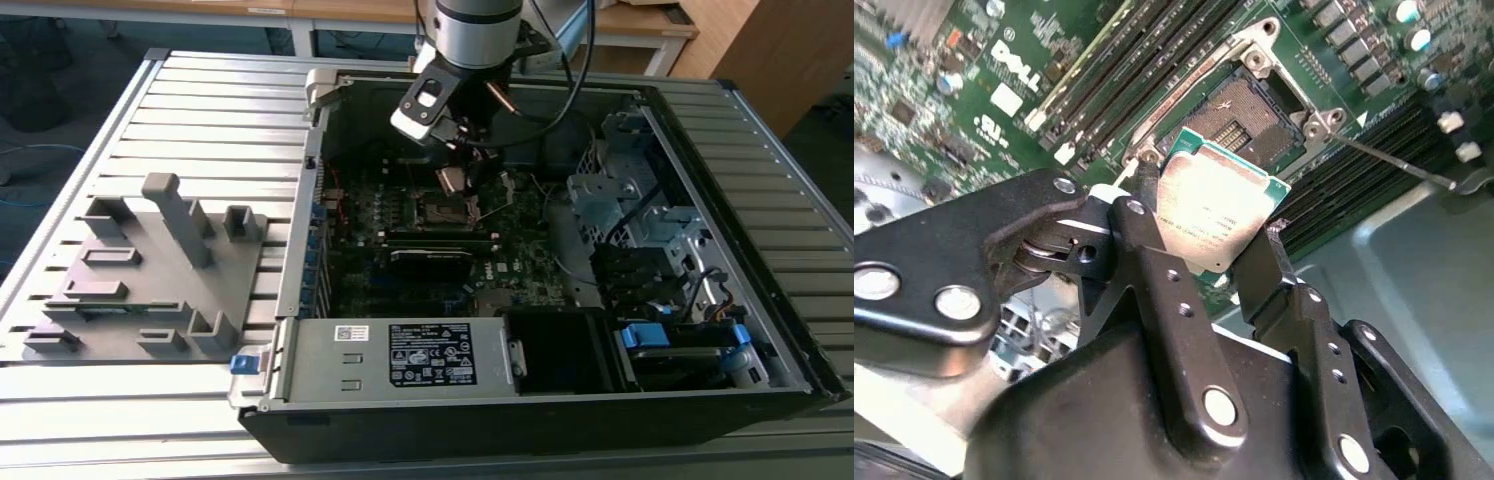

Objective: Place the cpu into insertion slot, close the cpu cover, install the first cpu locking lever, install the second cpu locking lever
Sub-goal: 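Place the cpu into insertion slot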

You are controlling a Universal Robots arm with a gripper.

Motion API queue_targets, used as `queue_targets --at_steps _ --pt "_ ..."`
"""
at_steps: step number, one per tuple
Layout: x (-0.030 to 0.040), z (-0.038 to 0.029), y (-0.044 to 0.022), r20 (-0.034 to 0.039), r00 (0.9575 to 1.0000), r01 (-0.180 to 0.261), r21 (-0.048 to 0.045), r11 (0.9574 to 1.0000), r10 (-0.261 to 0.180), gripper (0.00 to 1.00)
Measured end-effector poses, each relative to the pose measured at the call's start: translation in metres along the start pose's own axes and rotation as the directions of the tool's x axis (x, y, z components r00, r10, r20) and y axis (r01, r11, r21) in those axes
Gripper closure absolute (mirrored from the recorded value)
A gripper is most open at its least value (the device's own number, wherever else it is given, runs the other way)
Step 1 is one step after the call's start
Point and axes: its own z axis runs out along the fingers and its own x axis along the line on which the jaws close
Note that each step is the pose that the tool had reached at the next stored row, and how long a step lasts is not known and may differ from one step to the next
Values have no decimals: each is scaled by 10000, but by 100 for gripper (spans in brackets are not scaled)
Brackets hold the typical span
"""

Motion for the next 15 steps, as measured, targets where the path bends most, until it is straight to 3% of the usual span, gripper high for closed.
queue_targets --at_steps 5,8,13,15 --pt "0 7 -1 80 9960 -893 -6 9960 893 46" --pt "0 12 -1 129 9895 -1443 -12 9895 1443 46" --pt "0 20 -2 202 9740 -2257 -26 9742 2257 46" --pt "-1 19 -2 204 9736 -2275 -26 9738 2275 46"
